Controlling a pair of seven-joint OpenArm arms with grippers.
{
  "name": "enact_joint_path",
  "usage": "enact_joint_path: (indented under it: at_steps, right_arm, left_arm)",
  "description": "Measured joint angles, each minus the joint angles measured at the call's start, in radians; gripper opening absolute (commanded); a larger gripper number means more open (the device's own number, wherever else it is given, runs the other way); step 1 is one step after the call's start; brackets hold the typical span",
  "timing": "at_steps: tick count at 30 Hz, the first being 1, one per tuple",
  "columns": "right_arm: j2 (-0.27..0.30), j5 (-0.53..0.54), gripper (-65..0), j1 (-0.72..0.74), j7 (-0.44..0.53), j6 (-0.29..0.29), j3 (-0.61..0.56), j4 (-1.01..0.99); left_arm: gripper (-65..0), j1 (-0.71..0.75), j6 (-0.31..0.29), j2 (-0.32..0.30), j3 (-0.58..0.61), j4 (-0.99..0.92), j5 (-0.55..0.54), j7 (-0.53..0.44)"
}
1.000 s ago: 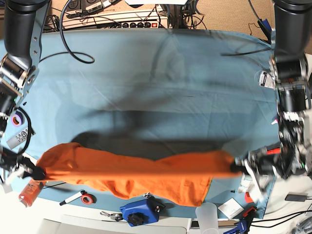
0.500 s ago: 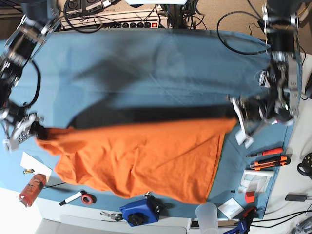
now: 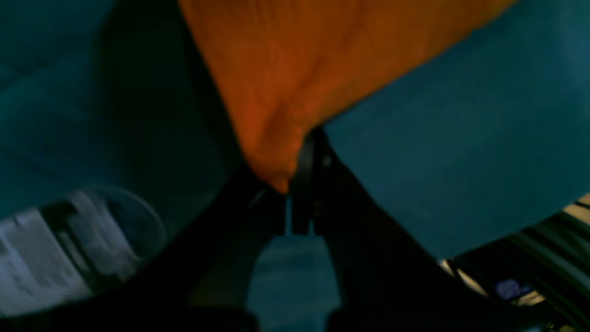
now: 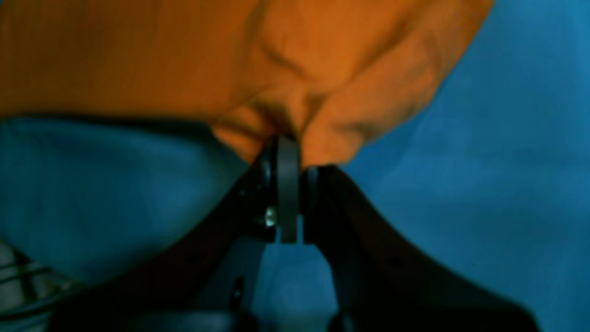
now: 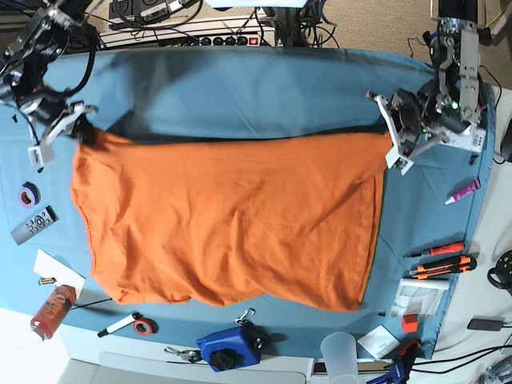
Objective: Layout the t-shirt on the table in an organized manner, then fold the t-shirt properly
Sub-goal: 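Lay the shirt flat with both grippers, dragging it across the table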
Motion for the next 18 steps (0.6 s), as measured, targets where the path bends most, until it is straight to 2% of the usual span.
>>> enact_joint_path:
  at_steps: [2, 7, 10, 12, 18]
  right_arm:
    - [0.0, -0.021, -65.0, -0.034, 0.003, 0.0, 0.003, 0.0]
    - [-0.007, -0.022, -65.0, -0.1, 0.003, 0.0, 0.003, 0.0]
    - [-0.009, -0.003, -65.0, -0.137, 0.003, 0.0, 0.009, 0.0]
    - [-0.008, 0.043, -65.0, -0.156, 0.003, 0.0, 0.016, 0.0]
    - [-0.016, 0.057, -65.0, -0.209, 0.006, 0.0, 0.016, 0.032]
  left_arm:
    - [-65.0, 0.035, 0.028, 0.0, 0.0, 0.029, 0.023, -0.005]
    - [-65.0, 0.105, 0.034, 0.0, 0.0, 0.078, 0.076, -0.032]
    - [-65.0, 0.131, 0.076, 0.0, 0.0, 0.091, 0.111, -0.05]
    - [-65.0, 0.148, 0.078, 0.0, 0.0, 0.101, 0.132, -0.055]
    - [-65.0, 0.209, 0.083, 0.0, -0.021, 0.14, 0.154, -0.058]
